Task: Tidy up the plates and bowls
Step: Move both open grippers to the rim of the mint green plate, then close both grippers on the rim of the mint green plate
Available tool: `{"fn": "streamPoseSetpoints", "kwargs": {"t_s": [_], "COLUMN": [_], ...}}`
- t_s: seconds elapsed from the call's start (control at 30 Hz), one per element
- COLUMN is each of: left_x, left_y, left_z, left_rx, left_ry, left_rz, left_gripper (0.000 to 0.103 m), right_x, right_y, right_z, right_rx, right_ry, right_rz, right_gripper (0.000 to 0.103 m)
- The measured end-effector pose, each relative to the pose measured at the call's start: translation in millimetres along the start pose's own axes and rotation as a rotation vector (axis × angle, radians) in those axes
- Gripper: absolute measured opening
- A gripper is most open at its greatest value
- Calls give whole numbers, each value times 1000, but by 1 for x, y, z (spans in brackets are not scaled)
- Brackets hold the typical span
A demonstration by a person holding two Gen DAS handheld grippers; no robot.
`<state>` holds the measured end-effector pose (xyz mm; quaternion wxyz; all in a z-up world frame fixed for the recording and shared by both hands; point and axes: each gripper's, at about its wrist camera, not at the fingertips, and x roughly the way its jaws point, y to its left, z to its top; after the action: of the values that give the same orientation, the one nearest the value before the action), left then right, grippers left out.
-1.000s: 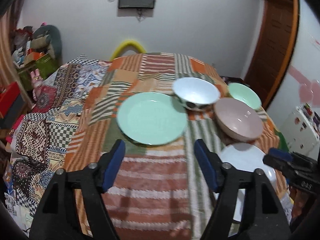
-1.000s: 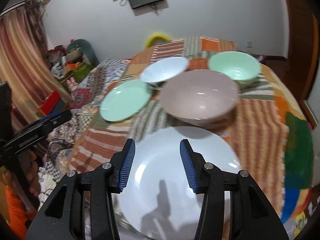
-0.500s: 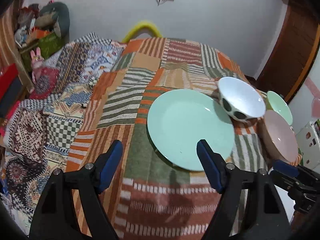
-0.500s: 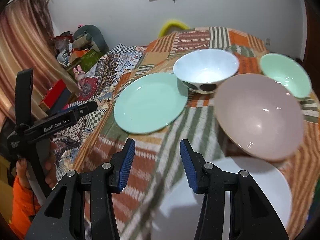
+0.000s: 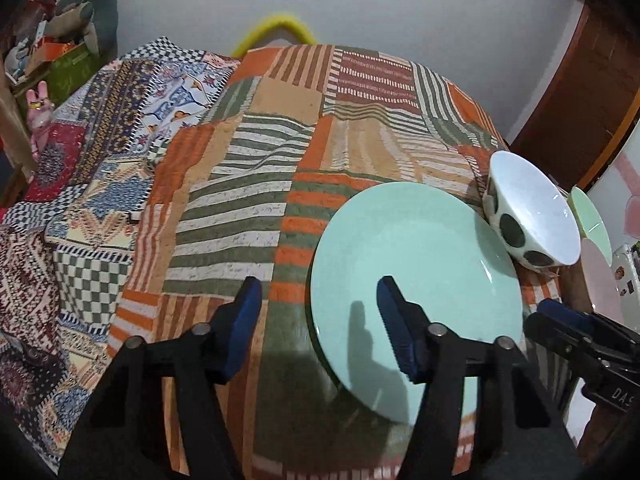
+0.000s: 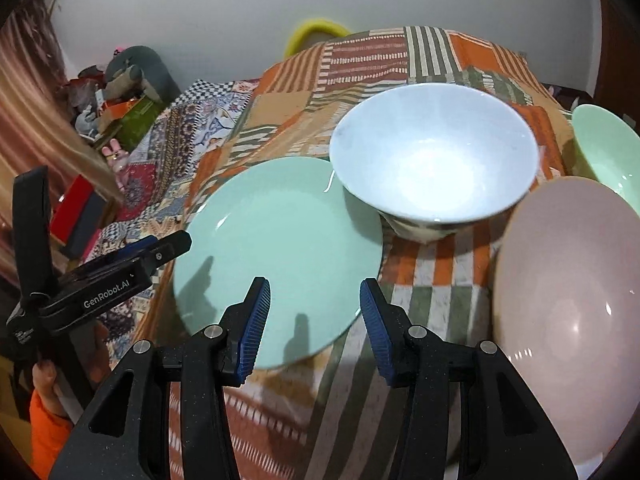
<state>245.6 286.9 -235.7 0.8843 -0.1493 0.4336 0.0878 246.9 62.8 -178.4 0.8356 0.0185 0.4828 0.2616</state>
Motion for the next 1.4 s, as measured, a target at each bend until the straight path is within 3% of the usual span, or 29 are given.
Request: {"fn": "streamPoseSetpoints", "kwargs": {"t_s": [0.13,0.37,0.5,0.9,1.3,1.4], "left_x": [16,27,26,14,-34,-38], "left_y": [0,2,2,-2,16,21], "left_z": [3,8,12,-1,-65,-74], "left_rx": [18,14,7,32,-10,-27], "left_ry": [23,17,31,70,87,91], "left_rz": [-6,-24,-69,-71,-88,-99], "left_gripper": [42,38,29,28,29,28], "right_x": [10,20,24,36,23,17], "right_y": [0,3,5,14,25,27], "right_z": [1,9,15,24,4,-5], "right_rx": [-7,-48,-77,-185,-208,-211], "right_ry": [16,12,13,75,116,108], "right_rz": [-41,-122,-170,-219,-72,-37], "right_gripper": [43,43,43,50,50,45]}}
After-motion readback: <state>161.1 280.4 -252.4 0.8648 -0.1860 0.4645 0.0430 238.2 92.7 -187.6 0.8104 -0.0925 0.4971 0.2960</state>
